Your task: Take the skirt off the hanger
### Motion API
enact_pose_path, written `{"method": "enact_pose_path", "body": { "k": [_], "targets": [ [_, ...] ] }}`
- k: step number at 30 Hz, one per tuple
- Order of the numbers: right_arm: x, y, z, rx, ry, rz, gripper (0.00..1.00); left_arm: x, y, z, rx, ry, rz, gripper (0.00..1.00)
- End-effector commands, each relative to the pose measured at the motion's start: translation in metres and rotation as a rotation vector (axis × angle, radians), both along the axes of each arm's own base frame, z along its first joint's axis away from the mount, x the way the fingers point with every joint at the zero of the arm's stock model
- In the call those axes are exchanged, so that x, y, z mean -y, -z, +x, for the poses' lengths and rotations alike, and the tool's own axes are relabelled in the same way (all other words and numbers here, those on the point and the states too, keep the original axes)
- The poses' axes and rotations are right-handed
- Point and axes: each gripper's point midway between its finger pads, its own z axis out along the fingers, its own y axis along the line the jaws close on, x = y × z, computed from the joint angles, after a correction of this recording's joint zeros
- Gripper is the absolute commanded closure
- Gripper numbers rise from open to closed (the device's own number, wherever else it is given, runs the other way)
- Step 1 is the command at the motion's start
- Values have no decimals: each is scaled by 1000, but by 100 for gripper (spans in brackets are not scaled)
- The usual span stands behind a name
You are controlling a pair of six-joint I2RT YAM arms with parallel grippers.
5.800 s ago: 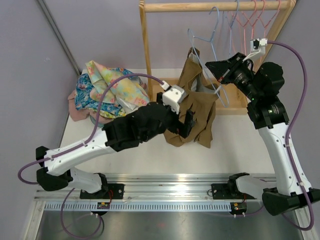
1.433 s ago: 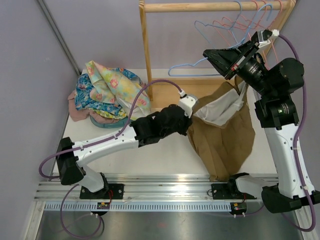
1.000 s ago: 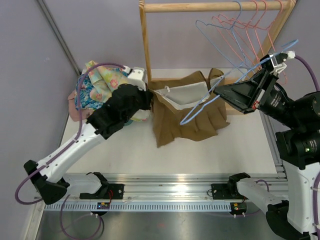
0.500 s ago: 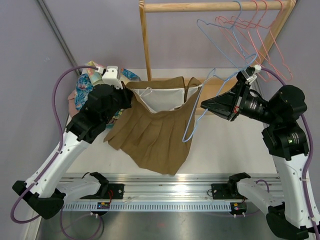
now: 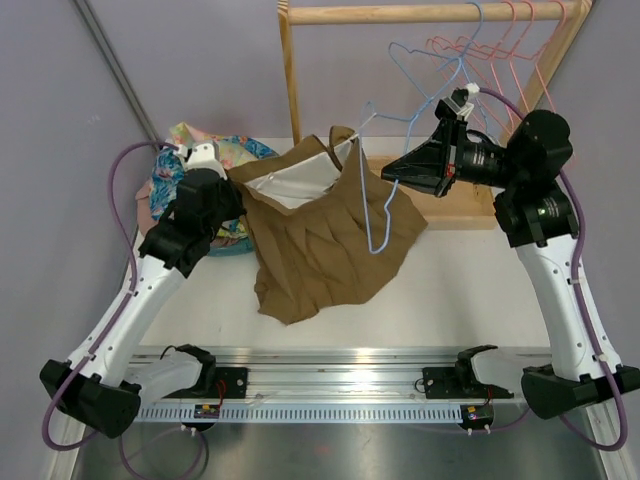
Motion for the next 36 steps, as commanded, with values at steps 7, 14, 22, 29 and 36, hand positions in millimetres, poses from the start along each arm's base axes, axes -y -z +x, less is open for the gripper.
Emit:
{"method": "enact_pose_path", "body": {
  "k": [7,14,22,29,36],
  "targets": [
    [15,-45,-91,176,-147,251,100,57,-44,66,103,121,-260,100],
    [24,-61,-131,213,-218,233,100,73,0,108,57,79,-304,100],
    [33,-66,-161,226,-252,254,100,57,12,176,1,-3,-176,100],
    [42,-58,-180,207,-265,319,100,18,16,214,-45,-91,-176,100],
    [40,-40,-182,202,-282,248,100,-12,-37,199,65,-91,-215,100]
  ]
}}
